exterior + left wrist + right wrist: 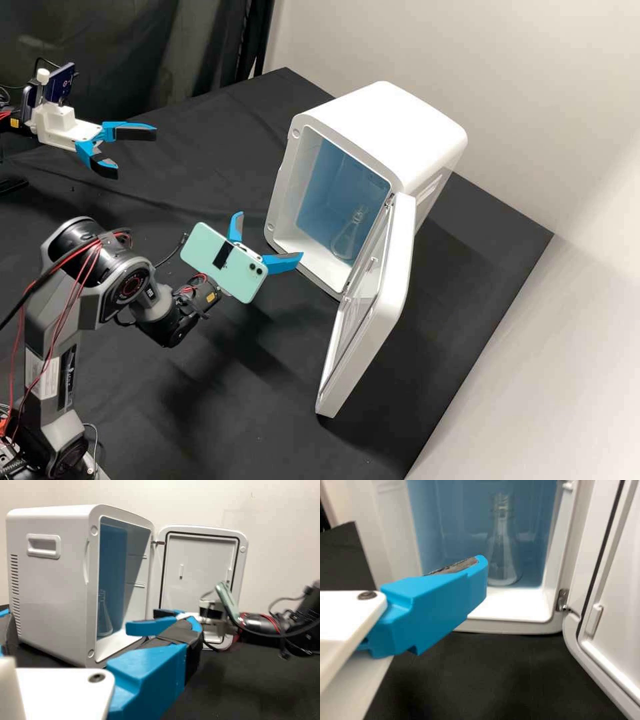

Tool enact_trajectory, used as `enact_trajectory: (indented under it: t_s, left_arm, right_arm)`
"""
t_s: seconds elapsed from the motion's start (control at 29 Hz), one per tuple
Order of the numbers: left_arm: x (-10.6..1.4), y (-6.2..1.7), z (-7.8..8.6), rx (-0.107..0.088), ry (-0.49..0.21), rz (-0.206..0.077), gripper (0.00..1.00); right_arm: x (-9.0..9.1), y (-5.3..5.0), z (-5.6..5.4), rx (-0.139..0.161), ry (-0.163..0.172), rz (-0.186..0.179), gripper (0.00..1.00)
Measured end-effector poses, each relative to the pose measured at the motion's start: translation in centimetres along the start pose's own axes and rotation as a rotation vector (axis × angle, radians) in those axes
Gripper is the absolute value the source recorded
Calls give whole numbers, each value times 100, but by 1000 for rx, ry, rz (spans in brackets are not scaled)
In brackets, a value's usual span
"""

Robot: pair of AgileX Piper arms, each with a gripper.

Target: Place the flask in the incubator

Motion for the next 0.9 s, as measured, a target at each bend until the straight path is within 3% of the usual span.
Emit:
enact_trajectory:
  t_s: [0.14,0.21,0.38,0.62,0.72,0.9]
  left_arm:
    - [-13,22,-10,-35,9,12,100]
    - [-14,24,-11,-42,10,13,100]
    - [-14,24,-11,-44,10,13,100]
    - [-14,24,-11,-44,10,13,100]
    - [-14,24,-11,-44,10,13,100]
    - [-14,24,-11,-44,10,13,100]
  right_arm:
    - [-136,-73,-12,-2,-5,-34,100]
    - [-231,-122,-6,-12,-16,-58,100]
    - [-398,-158,-14,-18,-35,-75,100]
    - [-617,-101,-2,31,-50,-69,100]
    - [-734,-25,13,67,-62,-40,100]
    - [-914,92,9,108,-49,-2,100]
